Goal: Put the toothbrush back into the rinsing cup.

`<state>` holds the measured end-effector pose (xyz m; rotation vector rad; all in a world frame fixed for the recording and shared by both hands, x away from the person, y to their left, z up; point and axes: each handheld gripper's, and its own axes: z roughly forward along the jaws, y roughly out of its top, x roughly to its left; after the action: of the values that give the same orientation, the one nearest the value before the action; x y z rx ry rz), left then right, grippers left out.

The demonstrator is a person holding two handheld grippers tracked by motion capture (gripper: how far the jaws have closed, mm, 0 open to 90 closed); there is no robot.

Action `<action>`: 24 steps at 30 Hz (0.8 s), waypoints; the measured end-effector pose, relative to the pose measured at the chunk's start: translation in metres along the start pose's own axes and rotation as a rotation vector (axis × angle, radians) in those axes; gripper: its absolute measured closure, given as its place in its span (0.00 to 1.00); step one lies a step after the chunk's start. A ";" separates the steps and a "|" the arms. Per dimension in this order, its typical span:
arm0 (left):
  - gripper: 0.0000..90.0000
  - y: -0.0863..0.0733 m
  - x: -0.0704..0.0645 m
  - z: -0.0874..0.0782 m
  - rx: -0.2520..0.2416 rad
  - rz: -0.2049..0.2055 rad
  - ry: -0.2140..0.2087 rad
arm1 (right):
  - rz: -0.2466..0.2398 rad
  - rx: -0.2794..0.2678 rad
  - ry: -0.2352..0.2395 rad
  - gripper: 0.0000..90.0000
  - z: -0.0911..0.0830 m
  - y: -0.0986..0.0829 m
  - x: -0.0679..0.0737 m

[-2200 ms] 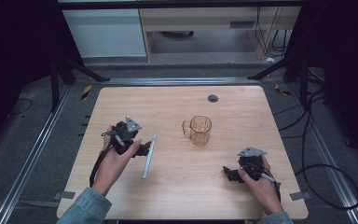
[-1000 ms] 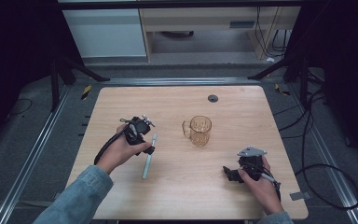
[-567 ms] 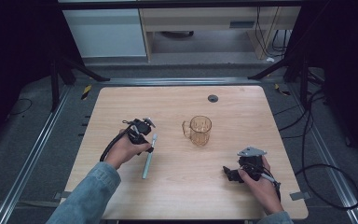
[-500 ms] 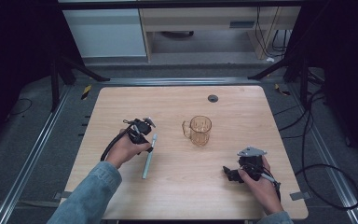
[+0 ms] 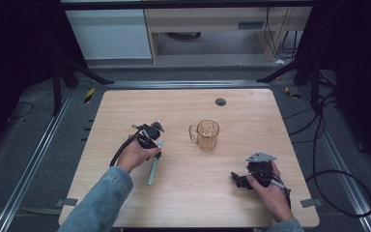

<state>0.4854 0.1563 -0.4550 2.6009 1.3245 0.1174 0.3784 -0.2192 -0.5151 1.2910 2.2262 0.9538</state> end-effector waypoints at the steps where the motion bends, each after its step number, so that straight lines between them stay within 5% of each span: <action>1: 0.62 0.000 0.000 0.000 0.000 0.000 0.000 | 0.000 0.000 0.000 0.00 0.000 0.000 0.000; 10: 0.62 0.002 -0.001 0.007 0.021 -0.001 0.006 | -0.006 -0.001 -0.003 0.00 0.000 0.000 0.000; 24: 0.76 0.004 0.001 0.011 0.028 0.027 0.024 | -0.001 0.000 0.000 0.00 0.000 0.000 0.000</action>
<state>0.4910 0.1534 -0.4645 2.6494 1.3091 0.1350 0.3784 -0.2193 -0.5151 1.2901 2.2265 0.9537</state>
